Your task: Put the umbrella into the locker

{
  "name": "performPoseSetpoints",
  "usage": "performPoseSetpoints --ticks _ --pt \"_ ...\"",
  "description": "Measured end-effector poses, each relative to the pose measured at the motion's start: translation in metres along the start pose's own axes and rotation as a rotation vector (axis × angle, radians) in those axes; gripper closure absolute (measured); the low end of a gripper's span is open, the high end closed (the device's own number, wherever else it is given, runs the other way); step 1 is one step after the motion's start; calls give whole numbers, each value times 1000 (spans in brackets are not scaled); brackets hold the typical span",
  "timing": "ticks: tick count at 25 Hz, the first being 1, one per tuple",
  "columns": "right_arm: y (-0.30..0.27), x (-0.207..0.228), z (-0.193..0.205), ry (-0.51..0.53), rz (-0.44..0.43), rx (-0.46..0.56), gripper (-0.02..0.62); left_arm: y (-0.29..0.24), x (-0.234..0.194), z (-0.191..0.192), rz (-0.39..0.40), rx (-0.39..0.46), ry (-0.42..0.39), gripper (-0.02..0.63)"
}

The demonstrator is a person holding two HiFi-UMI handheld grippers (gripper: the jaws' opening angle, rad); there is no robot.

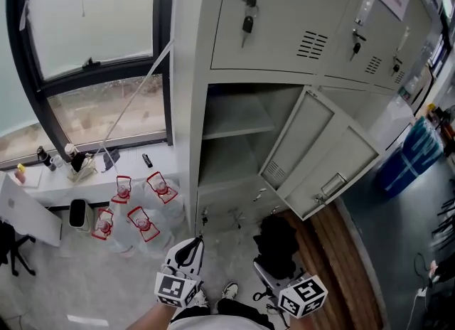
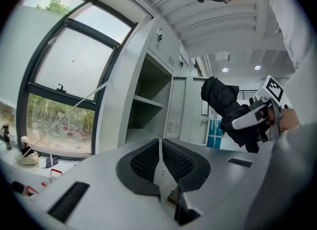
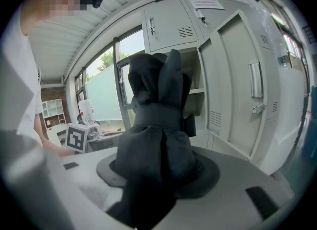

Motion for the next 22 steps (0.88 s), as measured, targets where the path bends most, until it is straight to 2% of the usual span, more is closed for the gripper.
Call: performPoseSetpoints --ticks 5,14,22 --pt "-16 26 -6 -12 -30 15 367 -25 2 -2 -8 -13 -23 568" --pt "-50 78 -42 46 -121 43 367 -61 1 -48 -116 50 -75 568" --pt "-90 100 -53 72 -225 11 366 -64 -11 -42 -220 35 -52 568"
Point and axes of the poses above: the fingertips, and each gripper's own axes: y backward along the fingers, x to its right, z out of its underside, the point moved 2 cm from there along y, backward along the fingers, and after that the axes turned 7 degrees about -x, right-handed, at the moved point
